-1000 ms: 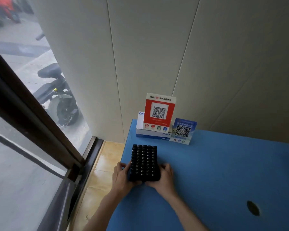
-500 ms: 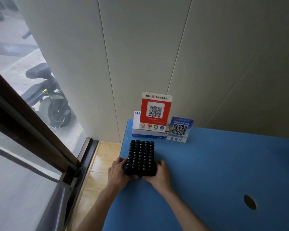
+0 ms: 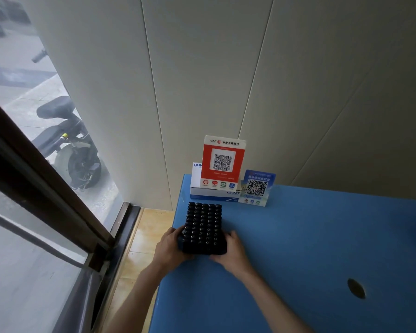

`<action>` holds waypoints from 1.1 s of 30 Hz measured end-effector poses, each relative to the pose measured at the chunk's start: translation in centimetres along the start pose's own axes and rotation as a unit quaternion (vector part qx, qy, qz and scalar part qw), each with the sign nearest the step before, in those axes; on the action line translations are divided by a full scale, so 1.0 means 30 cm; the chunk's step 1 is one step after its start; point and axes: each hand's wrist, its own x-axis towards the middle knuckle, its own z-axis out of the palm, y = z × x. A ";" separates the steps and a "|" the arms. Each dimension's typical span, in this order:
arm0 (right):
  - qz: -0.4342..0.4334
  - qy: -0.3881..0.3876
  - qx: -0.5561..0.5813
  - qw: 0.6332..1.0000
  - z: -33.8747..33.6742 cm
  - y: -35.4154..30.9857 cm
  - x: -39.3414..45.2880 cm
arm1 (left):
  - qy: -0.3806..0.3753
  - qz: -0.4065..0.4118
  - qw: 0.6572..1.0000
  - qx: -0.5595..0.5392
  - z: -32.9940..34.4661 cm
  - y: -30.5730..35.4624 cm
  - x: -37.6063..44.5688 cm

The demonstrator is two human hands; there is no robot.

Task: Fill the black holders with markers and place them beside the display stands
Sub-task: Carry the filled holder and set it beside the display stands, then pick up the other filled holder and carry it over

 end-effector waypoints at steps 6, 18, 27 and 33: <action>-0.027 0.001 -0.058 0.998 -0.103 0.023 -0.035 | 0.042 0.006 0.994 -0.101 -0.079 0.019 -0.056; -0.095 0.129 -0.163 0.974 -0.330 -0.096 -0.207 | 0.178 0.212 0.954 0.116 -0.225 0.244 -0.174; -0.050 0.211 -0.160 0.963 -0.541 0.019 -0.463 | 0.153 0.292 0.939 0.095 -0.107 0.542 -0.267; 0.003 0.260 -0.126 0.957 -0.698 0.209 -0.720 | 0.091 0.316 0.941 0.077 0.099 0.750 -0.392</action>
